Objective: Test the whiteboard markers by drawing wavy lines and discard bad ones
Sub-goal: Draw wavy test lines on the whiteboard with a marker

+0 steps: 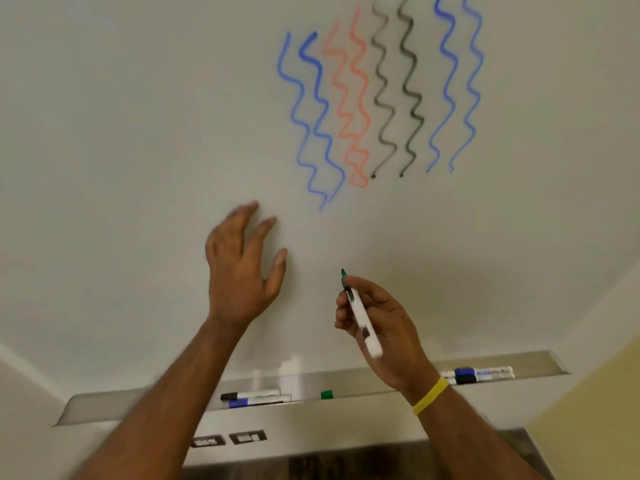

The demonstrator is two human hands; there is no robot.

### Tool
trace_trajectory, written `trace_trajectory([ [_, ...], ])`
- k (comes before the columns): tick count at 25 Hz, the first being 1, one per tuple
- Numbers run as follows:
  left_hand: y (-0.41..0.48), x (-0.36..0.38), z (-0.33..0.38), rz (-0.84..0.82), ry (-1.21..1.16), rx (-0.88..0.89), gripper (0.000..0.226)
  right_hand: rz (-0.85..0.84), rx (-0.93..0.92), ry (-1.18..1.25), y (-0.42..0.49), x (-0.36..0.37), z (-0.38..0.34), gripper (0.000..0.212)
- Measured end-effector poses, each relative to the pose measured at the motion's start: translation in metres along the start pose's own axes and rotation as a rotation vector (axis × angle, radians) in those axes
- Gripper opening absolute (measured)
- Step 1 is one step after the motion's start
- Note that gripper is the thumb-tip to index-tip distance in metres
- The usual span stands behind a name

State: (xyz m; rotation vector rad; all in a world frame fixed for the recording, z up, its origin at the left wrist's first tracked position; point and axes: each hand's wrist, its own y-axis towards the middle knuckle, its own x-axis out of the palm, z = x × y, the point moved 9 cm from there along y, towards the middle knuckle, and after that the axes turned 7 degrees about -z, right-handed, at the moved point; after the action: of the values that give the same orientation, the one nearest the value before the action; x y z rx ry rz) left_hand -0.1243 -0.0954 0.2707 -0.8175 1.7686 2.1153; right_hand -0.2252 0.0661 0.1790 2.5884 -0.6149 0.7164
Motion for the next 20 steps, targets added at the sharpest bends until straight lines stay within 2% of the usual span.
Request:
trace_trajectory([
  [3,0.041,-0.027,-0.003,0.056,0.021,0.031,0.051,-0.081,-0.094,-0.121,0.016,0.031,-0.029,0.033],
  [6,0.074,-0.044,-0.004,0.11,0.064,0.067,0.054,-0.043,-0.251,-0.372,0.029,0.059,-0.065,0.018],
  [9,0.093,-0.053,-0.007,0.2,0.071,0.067,0.052,-0.072,-0.415,-0.596,0.047,0.097,-0.101,0.023],
  [11,0.09,-0.047,-0.009,0.232,0.083,0.089,0.053,-0.081,-0.48,-0.764,0.066,0.121,-0.12,0.017],
  [13,0.082,-0.037,-0.014,0.244,0.137,0.121,0.056,-0.038,-0.57,-0.931,0.082,0.139,-0.138,0.013],
  [15,0.074,-0.031,-0.02,0.258,0.189,0.136,0.057,-0.003,-0.667,-1.05,0.096,0.155,-0.152,0.019],
  [20,0.065,-0.027,-0.025,0.276,0.218,0.133,0.062,0.084,-0.813,-1.185,0.117,0.174,-0.167,0.019],
])
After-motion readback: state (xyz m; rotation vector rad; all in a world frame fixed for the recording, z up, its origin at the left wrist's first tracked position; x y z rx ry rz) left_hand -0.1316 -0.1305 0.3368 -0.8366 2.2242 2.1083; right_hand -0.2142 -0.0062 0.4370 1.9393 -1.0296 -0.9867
